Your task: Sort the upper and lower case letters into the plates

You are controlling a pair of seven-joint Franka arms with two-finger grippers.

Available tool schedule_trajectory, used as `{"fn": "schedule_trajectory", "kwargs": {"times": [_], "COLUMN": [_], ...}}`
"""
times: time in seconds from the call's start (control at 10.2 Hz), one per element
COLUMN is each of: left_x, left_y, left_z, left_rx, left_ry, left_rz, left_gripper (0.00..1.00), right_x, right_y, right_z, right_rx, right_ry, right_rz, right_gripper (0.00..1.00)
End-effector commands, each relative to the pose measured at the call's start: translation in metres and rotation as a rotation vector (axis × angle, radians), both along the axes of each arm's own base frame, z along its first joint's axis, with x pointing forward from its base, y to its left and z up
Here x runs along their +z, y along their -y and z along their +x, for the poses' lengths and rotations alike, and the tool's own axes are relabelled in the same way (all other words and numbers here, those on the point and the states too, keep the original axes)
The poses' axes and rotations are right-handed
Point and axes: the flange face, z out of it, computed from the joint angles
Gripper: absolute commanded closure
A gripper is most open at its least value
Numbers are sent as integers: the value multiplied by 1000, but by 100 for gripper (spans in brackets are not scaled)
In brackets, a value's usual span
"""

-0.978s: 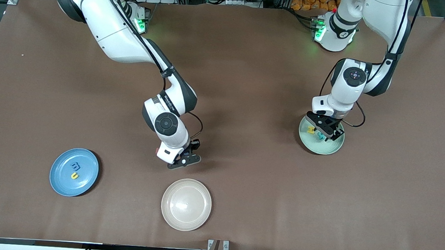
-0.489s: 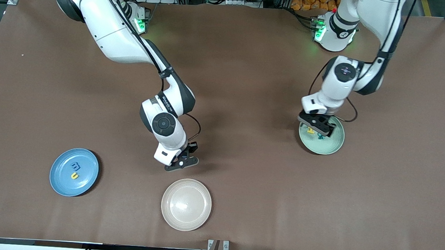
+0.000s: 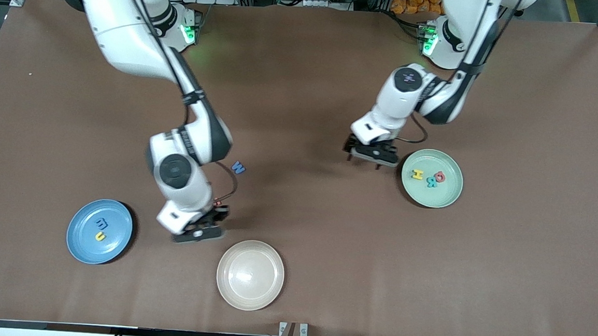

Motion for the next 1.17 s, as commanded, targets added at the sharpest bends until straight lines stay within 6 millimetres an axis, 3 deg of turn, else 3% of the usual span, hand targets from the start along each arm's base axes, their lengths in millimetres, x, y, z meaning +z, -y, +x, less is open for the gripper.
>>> {"fn": "schedule_trajectory", "kwargs": {"times": [0.0,0.1,0.2,0.29,0.49,0.59,0.68,0.78,0.88,1.08], "left_x": [-9,-1,10,15,19,22,13,4,-5,-29], "left_y": [80,110,135,162,209,224,240,258,268,281], "left_z": [27,36,51,56,58,55,49,39,29,5], "left_rx": [-1,-20,-33,-62,-188,-235,-271,-307,-344,-370], "left_ry": [43,78,119,152,259,299,326,360,397,411], "left_rz": [-62,-98,-137,-166,-162,-161,-171,-182,-158,-154], "left_gripper": [0,0,0,0,0,0,0,0,0,0], "right_x": [3,2,3,3,-2,-1,-4,-7,-7,-6], "right_y": [92,140,175,197,227,227,230,235,237,245], "right_z": [10,16,20,21,20,20,20,20,20,21], "right_rx": [-127,-192,-221,-247,-285,-286,-293,-304,-312,-321], "right_ry": [-71,-96,-96,-97,-101,-100,-100,-104,-104,-100], "right_rz": [-19,-28,-37,-37,-35,-33,-29,-24,-21,-20], "right_gripper": [100,100,100,100,100,100,100,70,1,0]}}
